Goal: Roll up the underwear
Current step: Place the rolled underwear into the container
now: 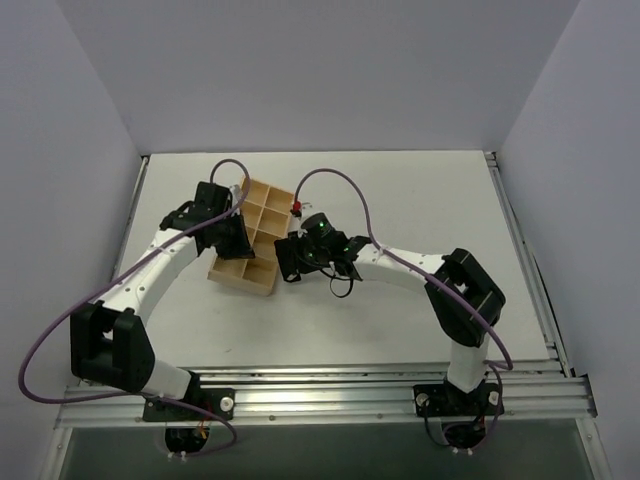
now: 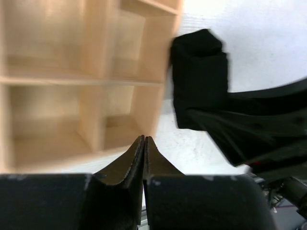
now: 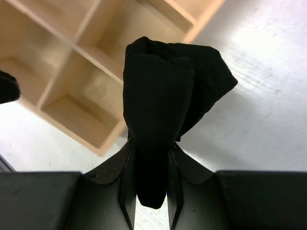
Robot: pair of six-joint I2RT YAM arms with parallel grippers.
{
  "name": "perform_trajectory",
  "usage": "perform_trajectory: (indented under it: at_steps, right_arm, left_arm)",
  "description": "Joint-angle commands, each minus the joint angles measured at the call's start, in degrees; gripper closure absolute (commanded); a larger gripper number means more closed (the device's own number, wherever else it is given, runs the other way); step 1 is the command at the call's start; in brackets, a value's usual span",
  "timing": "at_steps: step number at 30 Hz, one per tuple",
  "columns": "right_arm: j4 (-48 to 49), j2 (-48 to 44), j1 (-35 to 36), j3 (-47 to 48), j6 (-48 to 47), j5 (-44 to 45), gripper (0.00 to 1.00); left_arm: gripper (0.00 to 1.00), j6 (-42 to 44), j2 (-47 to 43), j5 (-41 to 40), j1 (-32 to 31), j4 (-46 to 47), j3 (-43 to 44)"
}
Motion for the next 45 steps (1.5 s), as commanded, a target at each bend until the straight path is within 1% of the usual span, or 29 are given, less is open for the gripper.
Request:
perform_trajectory:
  at_steps: [1, 3, 5, 8, 10, 11, 13, 15, 16, 17, 20, 23, 25, 27, 31, 36, 38, 39, 42, 45]
  right_arm:
    - [3.28, 0.30, 1.77, 2.39, 2.10, 2.09, 1.00]
    - [2.75, -0.66, 1.86, 2.04, 3.06, 2.71, 1.00]
    - [2.92, -2.41, 1.86, 0.64, 3.33, 3.23, 1.00]
    - [2.40, -4.53, 1.86, -0.42, 3.16, 3.59, 1.00]
    - [3.45, -4.97, 1.86, -0.07, 2.46, 2.63, 1.00]
    - [3.62, -4.71, 1.95, 0.63, 2.45, 3.14, 1.00]
    - [3.19, -1.83, 2.04, 4.56, 2.54, 3.33, 1.00]
    - [2.58, 0.90, 2.65, 8.18, 2.19, 2.80, 1.00]
    - [2.05, 3.79, 3.18, 10.02, 1.06, 2.88, 1.00]
    - [1.43, 5.12, 3.79, 13.78, 0.70, 3.32, 1.00]
    - [1.69, 9.61, 5.37, 17.50, 1.48, 4.12, 1.00]
    - [3.71, 13.74, 6.69, 19.09, 1.92, 4.64, 1.00]
    - [3.45, 16.81, 7.66, 20.76, 1.84, 5.25, 1.00]
    - [4.23, 17.96, 8.45, 20.24, 1.75, 5.70, 1.00]
    - [4.42, 19.63, 10.38, 19.18, 2.19, 7.19, 1.00]
    - [2.57, 21.39, 11.62, 18.74, 2.98, 8.95, 1.00]
    - [1.61, 21.84, 11.88, 18.22, 3.33, 11.67, 1.00]
    - [1.52, 21.66, 12.32, 17.69, 3.51, 13.07, 1.00]
    - [5.10, 19.99, 12.93, 13.83, 4.04, 12.56, 0.95]
    - [6.26, 19.20, 13.55, 12.42, 3.16, 12.03, 0.98]
  left_arm:
    - [0.90, -0.44, -3.28, 3.97, 0.40, 0.06, 0.38]
    - [0.91, -0.52, -3.63, 4.06, 0.49, 1.28, -1.20]
    - [0.94, -0.79, -3.46, 4.76, 0.58, 2.16, -3.57]
    - [0.94, -1.66, -2.58, 5.12, 0.58, 3.75, -5.51]
    - [0.94, -1.76, -2.93, 4.77, 0.58, 4.62, -5.87]
    - [0.94, -1.58, -3.19, 2.94, 0.84, 4.63, -5.44]
    - [0.91, -1.23, -3.98, 1.08, 1.63, 3.40, -4.29]
    - [0.87, -1.23, -4.33, 0.63, 4.44, 2.43, -3.06]
    - [0.87, -0.97, -4.51, 0.98, 5.58, 2.34, -2.88]
    - [0.88, -0.70, -4.60, 1.42, 6.72, 2.26, -2.80]
    - [0.87, 0.70, -4.34, 1.60, 11.73, 1.12, -3.32]
    - [0.88, 2.02, -3.55, 2.30, 14.02, 0.06, -4.55]
    - [0.88, 2.46, -3.54, 4.76, 15.43, 0.76, -6.13]
    - [0.88, 2.55, -4.50, 5.99, 15.79, 2.34, -7.10]
    - [0.88, 2.99, -5.21, 11.17, 15.87, 4.54, -8.68]
    - [0.88, 3.17, -5.91, 13.46, 15.87, 5.41, -10.79]
    - [0.88, 2.82, -6.44, 14.86, 15.87, 6.47, -11.75]
    - [0.88, 2.64, -6.62, 14.96, 15.87, 6.91, -12.89]
    - [0.88, 1.76, -7.23, 15.14, 15.87, 9.37, -15.26]
    - [0.88, 1.06, -7.67, 14.17, 15.87, 11.04, -16.33]
